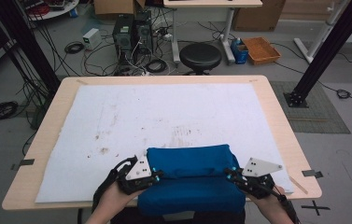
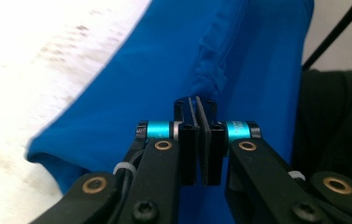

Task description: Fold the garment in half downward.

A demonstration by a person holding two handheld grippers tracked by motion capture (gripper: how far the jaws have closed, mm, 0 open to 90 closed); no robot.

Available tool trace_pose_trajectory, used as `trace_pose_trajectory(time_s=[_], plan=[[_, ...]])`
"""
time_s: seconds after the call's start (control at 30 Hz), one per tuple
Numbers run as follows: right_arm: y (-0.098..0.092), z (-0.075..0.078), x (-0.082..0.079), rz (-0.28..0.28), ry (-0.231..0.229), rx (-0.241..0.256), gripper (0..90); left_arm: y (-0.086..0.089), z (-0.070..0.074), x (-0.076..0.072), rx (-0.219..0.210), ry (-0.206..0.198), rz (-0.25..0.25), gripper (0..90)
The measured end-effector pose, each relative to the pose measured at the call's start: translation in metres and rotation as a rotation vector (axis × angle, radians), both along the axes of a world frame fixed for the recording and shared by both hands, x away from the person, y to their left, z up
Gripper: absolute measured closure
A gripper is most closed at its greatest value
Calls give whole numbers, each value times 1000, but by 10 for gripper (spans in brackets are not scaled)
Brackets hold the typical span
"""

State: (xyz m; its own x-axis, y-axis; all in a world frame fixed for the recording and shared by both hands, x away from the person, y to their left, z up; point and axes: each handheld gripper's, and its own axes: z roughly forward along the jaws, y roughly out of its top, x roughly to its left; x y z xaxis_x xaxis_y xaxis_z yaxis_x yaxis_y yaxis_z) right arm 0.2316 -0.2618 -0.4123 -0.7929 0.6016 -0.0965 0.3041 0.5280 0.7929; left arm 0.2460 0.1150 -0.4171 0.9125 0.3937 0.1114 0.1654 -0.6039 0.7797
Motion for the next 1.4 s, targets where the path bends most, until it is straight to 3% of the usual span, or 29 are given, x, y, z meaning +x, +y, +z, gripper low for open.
trace_pose_trajectory(time_s=[0.1,0.2,0.33,0.4,0.47,0.5,0.6,0.63,0.7,0.77,0.83,0.93,1.0,1.03,1.1,1.4], plan=[[-2,-4,-8,8,2,-17,842,0,-4,-4,25,6,-5,858],[-6,-4,-11,3,-6,-28,829,0,-7,-6,25,23,-23,768],[-15,4,-1,-48,-20,10,786,-2,-4,-7,-7,32,-27,671],[-20,8,14,-101,-15,47,698,-1,0,-2,-21,25,4,622],[-23,11,28,-138,11,89,680,3,3,12,-72,11,89,605],[-24,11,40,-169,32,111,624,5,3,18,-85,7,122,593],[-23,9,65,-235,84,143,573,13,2,48,-133,38,265,576],[-22,7,74,-256,103,148,542,16,-1,61,-144,70,306,562],[-19,0,91,-292,159,167,531,19,-6,77,-151,114,359,561],[-17,-8,106,-312,218,178,501,19,-13,89,-112,158,401,548],[-14,-16,116,-319,275,156,516,17,-20,95,-75,194,432,548],[-15,-26,123,-299,332,123,698,18,-26,97,-69,238,437,561],[-18,-29,124,-271,341,127,797,19,-27,96,-76,243,429,629],[-20,-29,123,-259,337,131,819,20,-27,96,-90,263,408,709],[-20,-27,121,-246,326,127,849,20,-27,96,-98,263,395,807],[-20,-19,124,-207,253,121,865,20,-19,101,-77,204,377,851]])
